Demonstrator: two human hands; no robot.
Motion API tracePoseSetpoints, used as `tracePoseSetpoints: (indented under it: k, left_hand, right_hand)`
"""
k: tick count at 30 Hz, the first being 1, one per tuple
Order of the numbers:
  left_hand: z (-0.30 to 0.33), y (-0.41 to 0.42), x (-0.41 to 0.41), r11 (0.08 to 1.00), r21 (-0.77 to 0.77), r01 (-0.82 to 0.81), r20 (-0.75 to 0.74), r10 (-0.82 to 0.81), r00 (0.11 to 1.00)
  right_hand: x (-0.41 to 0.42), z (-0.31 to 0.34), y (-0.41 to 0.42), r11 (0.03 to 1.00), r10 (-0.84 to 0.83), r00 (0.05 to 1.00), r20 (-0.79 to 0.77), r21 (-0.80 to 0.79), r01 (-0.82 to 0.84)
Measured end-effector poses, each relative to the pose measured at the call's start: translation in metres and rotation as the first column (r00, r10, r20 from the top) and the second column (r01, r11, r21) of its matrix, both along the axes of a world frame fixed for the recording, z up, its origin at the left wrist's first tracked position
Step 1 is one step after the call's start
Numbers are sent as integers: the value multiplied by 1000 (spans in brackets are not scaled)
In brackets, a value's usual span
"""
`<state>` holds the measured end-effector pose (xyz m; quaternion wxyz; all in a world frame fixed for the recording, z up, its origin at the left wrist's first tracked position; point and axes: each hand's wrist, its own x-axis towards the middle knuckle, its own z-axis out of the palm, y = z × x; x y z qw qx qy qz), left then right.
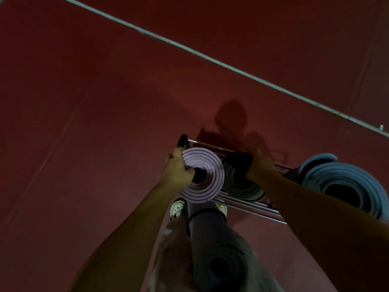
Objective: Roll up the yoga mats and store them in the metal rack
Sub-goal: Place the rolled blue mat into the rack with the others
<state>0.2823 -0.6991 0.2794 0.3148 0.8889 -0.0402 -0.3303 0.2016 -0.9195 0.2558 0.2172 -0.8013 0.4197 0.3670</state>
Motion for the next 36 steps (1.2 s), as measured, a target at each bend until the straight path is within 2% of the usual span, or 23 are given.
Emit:
tracePoseSetpoints:
  k: [5, 8, 13, 16, 20, 28, 33, 36]
  left_hand:
    - [5, -9, 1, 1000, 14, 10, 1, -10, 1000]
    - [1, -11, 6, 998, 48, -38, -32, 39, 999]
    - [-6, -12, 4, 991, 128, 31, -57, -24, 998]
    - [-6, -15, -2, 990, 134, 51, -22, -48, 999]
    - [-6, -17, 0, 989, 139, 53, 8, -55, 998]
    - [-6, -21, 0, 983, 180, 23, 2, -24, 1000]
    - [-7, -23, 6, 986, 168, -7, 8, 5, 1000]
    - [-5, -28, 2, 983, 186, -2, -9, 4, 1000]
  right_hand:
    - [-1, 6, -14, 997, 82, 993, -80, 20, -81]
    - [-4, 13, -22, 988, 145, 982, -121, 62, -139]
    - [-10, 31, -32, 964, 261, 964, -56, 72, -257]
    - [-15, 39, -41, 970, 230, 973, 10, 83, -230]
    - [-9, 45, -38, 970, 164, 986, 32, 175, -168]
    - [-1, 42, -29, 978, 123, 991, 56, 164, -130]
    - [-9, 49, -41, 983, 30, 987, 155, 173, -57]
    - [-17, 48, -38, 979, 58, 990, 128, 186, -81]
